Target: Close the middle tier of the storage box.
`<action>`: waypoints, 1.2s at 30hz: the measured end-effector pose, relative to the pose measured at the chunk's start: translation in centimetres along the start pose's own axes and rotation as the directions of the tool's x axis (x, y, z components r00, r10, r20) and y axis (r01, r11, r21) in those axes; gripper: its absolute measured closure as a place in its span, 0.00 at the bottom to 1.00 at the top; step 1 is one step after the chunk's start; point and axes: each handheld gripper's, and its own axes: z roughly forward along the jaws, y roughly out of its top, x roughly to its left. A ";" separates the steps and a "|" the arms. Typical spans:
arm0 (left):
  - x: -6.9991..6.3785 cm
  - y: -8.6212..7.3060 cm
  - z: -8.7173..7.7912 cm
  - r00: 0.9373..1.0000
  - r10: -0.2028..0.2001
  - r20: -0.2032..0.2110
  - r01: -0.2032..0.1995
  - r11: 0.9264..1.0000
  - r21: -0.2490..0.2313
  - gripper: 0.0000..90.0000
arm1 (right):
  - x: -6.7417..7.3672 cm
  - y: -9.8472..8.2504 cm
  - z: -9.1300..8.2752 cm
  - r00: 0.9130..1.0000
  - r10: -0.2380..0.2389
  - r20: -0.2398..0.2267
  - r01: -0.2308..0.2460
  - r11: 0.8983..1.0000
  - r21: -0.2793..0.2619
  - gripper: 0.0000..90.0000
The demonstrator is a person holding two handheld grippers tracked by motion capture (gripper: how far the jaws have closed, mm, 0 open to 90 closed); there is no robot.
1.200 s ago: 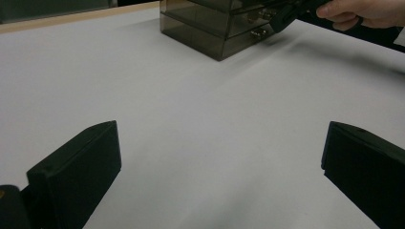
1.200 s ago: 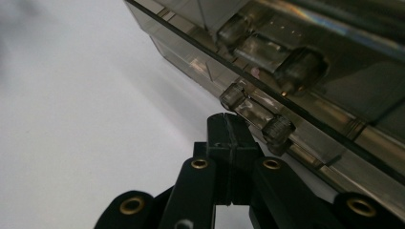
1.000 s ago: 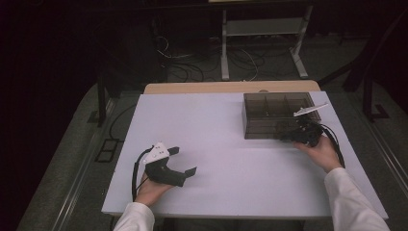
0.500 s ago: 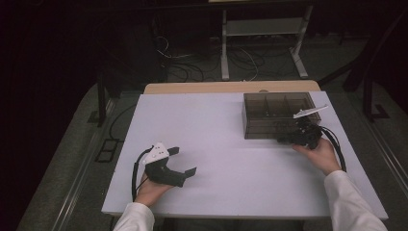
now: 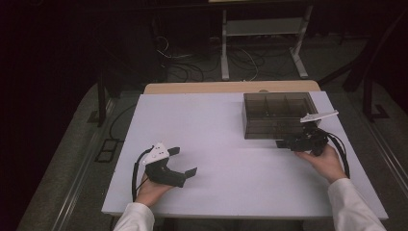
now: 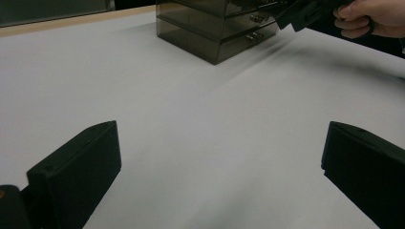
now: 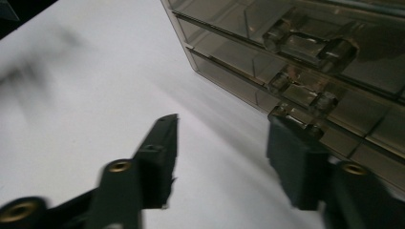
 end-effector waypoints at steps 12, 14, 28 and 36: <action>0.0 0.0 -0.3 1.000 -0.006 -0.004 0.006 1.000 -0.010 0.00 | 2.0 -0.8 -0.9 1.000 0.015 -0.002 -0.015 0.998 -0.068 0.11; 0.1 0.0 -0.3 1.000 -0.007 -0.004 0.007 1.000 -0.010 0.00 | 2.3 -1.1 -1.1 1.000 0.016 -0.006 -0.016 0.997 -0.080 0.11; 0.2 0.0 -0.5 1.000 -0.018 -0.012 0.018 1.000 -0.017 0.00 | 3.8 -3.4 -2.5 1.000 0.014 0.006 -0.014 0.993 -0.114 0.00; 0.3 -0.1 -0.4 1.000 -0.022 -0.014 0.021 1.000 -0.014 0.00 | 4.4 -4.9 -3.1 1.000 0.025 -0.007 -0.026 0.988 -0.154 0.00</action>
